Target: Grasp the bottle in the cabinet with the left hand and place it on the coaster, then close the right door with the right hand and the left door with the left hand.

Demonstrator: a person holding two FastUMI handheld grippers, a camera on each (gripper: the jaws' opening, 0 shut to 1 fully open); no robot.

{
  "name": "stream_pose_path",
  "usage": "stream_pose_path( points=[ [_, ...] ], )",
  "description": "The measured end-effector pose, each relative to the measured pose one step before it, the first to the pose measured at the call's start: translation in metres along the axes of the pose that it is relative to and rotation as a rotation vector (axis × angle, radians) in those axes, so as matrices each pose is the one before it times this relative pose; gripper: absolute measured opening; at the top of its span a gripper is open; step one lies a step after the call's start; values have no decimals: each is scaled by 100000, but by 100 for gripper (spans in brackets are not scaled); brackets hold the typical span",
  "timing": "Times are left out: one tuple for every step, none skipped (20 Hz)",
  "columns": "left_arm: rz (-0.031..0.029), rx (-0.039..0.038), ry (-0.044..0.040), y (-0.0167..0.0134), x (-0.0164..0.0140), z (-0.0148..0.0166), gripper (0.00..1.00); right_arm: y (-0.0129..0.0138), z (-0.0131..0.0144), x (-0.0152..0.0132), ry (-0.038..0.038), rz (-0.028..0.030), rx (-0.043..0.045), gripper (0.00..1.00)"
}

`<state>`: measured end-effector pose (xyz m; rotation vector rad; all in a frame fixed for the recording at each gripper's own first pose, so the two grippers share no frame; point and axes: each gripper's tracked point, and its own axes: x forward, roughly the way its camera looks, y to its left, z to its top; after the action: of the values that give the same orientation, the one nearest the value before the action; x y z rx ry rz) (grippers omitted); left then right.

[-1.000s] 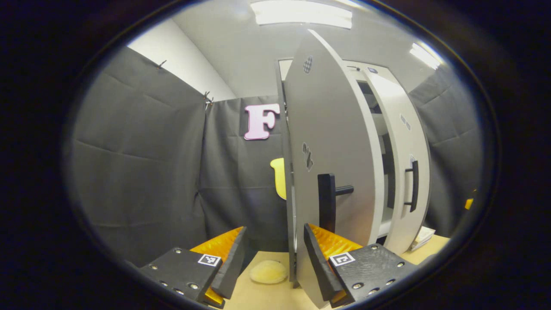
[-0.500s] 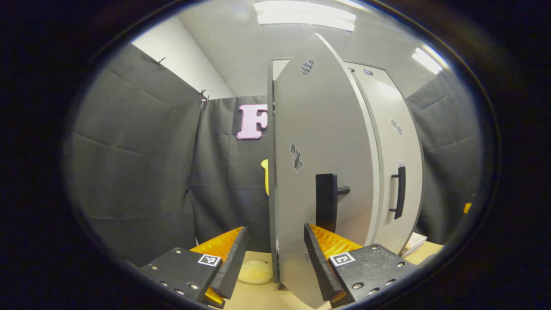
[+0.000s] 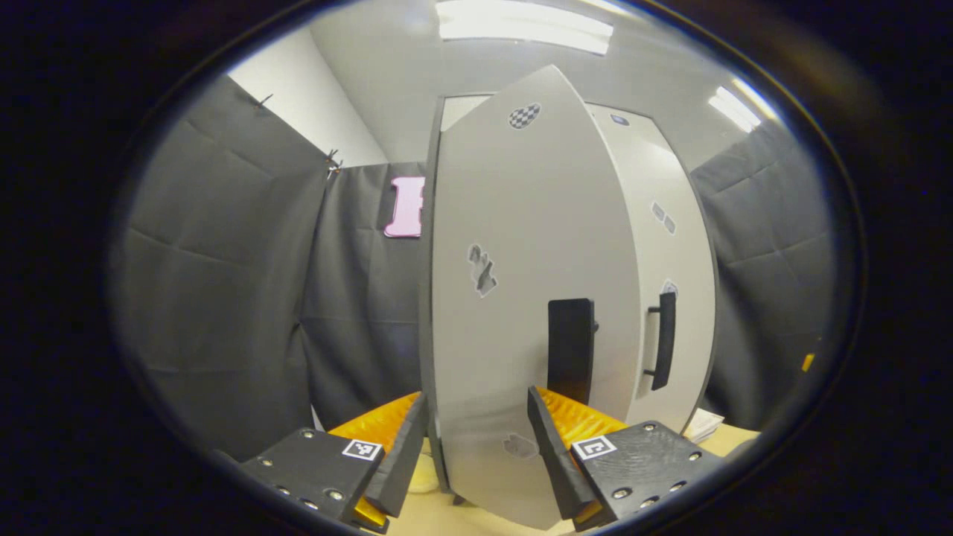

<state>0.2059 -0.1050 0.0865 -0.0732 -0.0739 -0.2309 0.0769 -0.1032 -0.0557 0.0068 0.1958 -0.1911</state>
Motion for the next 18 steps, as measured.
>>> stream_pose_path(
  points=[
    [-1350, -125, -245, -916, 568, -72, 77, -262, -181, -79, 372, -535, -99, 95],
    [-597, 253, 146, -766, 640, -129, 78, -267, -229, 6, 526, -426, -123, 95],
    [-17, 1020, 60, -465, 544, -113, 77, -122, -81, -57, 239, -192, 18, 95],
    [274, 965, -171, -287, 532, -129, 77, -142, 30, -79, 14, -35, 111, 95],
    [279, 496, -186, -249, 213, -33, 77, -46, 30, -24, 20, 159, 170, 95],
    [187, 354, -79, -205, 160, 8, 77, 61, -149, -135, 121, 549, 127, 95],
    [408, 23, -234, -15, 97, 67, 77, 36, -220, 3, 34, 523, 69, 95],
    [577, -191, -128, 169, -119, -112, 77, -50, 48, 140, 14, 446, 14, 95],
    [379, -225, 246, 53, -57, -60, 77, 77, 106, -120, -133, 870, 229, 95],
    [824, -108, 472, 238, -281, -221, 77, 232, 115, 301, -302, 1267, 441, 95],
    [740, -32, 213, 196, -471, 18, 77, 241, 194, -31, -517, 1488, 454, 95],
    [460, -141, 163, 223, -720, 77, 78, 115, 210, -45, -419, 1613, 380, 95],
    [40, -18, 106, 132, -863, 133, 77, 19, 162, -12, -492, 1200, 425, 95],
    [612, 273, -171, 471, -1032, 145, 78, 213, 147, 23, -1010, 2074, 671, 92],
    [1201, 636, 15, 590, -1126, 133, 78, 246, 291, -94, -734, 2520, 760, 95],
    [1419, 817, 9, 940, -1237, -39, 77, 299, 290, -118, -813, 2680, 437, 95],
    [1210, 542, -28, 716, -1279, 68, 77, 321, 432, -109, -1036, 2209, -5, 95],
    [863, 264, 38, 584, -1203, 82, 77, 722, 603, -14, -1125, 1549, -251, 92]
  ],
)
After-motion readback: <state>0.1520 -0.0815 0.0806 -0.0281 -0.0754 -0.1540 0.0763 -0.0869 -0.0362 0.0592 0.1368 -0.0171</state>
